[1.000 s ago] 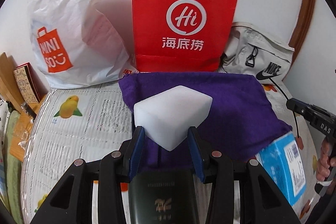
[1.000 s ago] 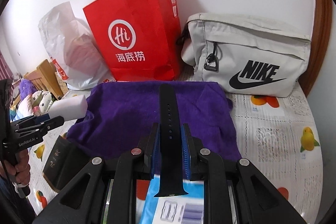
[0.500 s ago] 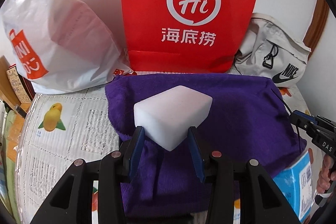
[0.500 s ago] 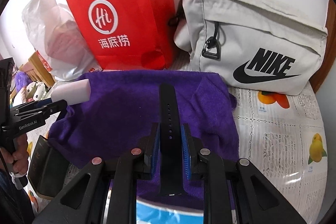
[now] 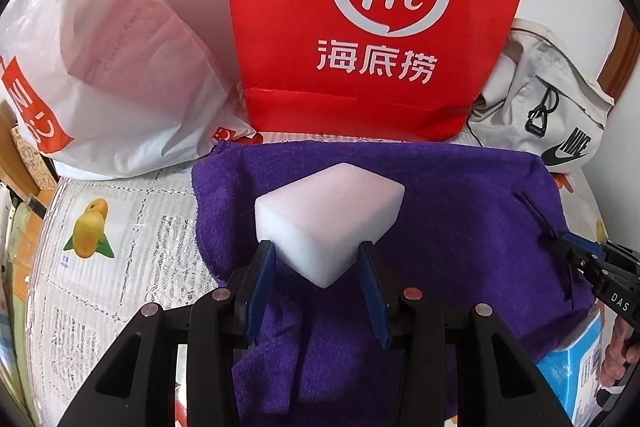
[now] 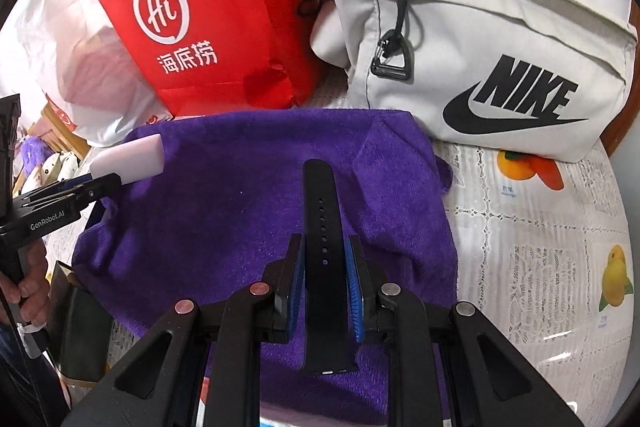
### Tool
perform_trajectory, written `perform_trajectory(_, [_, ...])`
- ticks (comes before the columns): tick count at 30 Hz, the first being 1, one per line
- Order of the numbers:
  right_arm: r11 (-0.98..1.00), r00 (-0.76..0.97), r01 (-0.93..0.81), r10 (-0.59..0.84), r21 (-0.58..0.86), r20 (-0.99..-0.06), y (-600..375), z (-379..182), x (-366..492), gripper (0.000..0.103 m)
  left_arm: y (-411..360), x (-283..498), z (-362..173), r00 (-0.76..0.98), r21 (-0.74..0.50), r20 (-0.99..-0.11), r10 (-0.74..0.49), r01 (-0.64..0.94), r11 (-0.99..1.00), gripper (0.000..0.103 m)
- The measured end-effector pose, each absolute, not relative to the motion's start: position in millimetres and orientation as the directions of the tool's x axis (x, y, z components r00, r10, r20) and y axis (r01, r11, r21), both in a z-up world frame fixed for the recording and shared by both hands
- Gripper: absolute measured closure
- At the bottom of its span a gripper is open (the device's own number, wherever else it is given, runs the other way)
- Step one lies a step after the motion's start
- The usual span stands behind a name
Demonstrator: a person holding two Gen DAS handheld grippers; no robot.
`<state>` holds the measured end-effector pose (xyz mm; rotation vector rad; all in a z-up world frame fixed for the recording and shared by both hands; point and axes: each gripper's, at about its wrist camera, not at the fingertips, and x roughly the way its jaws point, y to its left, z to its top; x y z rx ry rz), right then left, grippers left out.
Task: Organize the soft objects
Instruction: 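Lower the sponge and strap onto the purple towel and open both grippers, then move the right gripper to the white knotted cloth and grasp it while the left withdraws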
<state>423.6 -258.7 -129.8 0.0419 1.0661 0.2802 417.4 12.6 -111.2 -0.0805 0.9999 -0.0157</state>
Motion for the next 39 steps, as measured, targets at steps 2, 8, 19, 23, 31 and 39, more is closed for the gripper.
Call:
perform_trajectory(2, [0.964,0.444,-0.205,0.244,0.167,-0.862,-258.2,-132.9,425.7,0.083,10.6,419.9,-113.9,0.531,-0.074,-0.846,-0.051,-0.023,0.997,0.062])
perform_trajectory(8, [0.962,0.431,-0.208,0.252,0.176,-0.866,-257.2,-138.0,427.7,0.083,8.0,424.9,-122.5,0.501,-0.081,-0.863,-0.060,-0.020,0.997,0.061])
perform_trajectory(19, [0.962,0.399,-0.197,0.254,0.188,-0.881,-255.6,-146.7,432.7,0.082,6.3,426.0,-124.0,0.477,-0.092,-0.876,-0.072,-0.018,0.996,0.052])
perform_trajectory(23, [0.962,0.395,-0.198,0.254,0.188,-0.883,-257.4,-144.9,431.2,0.059,5.3,424.1,-123.1,0.470,-0.083,-0.880,-0.066,-0.015,0.996,0.042])
perform_trajectory(31, [0.960,0.456,-0.217,0.262,0.179,-0.851,-254.4,-120.9,410.9,0.057,7.0,402.2,-104.3,0.492,-0.075,-0.869,-0.059,-0.012,0.997,0.042])
perform_trajectory(39, [0.956,0.528,-0.223,0.281,0.188,-0.802,-254.5,-86.8,358.9,0.057,22.5,351.8,-72.5,0.537,-0.092,-0.841,-0.061,-0.032,0.995,0.042])
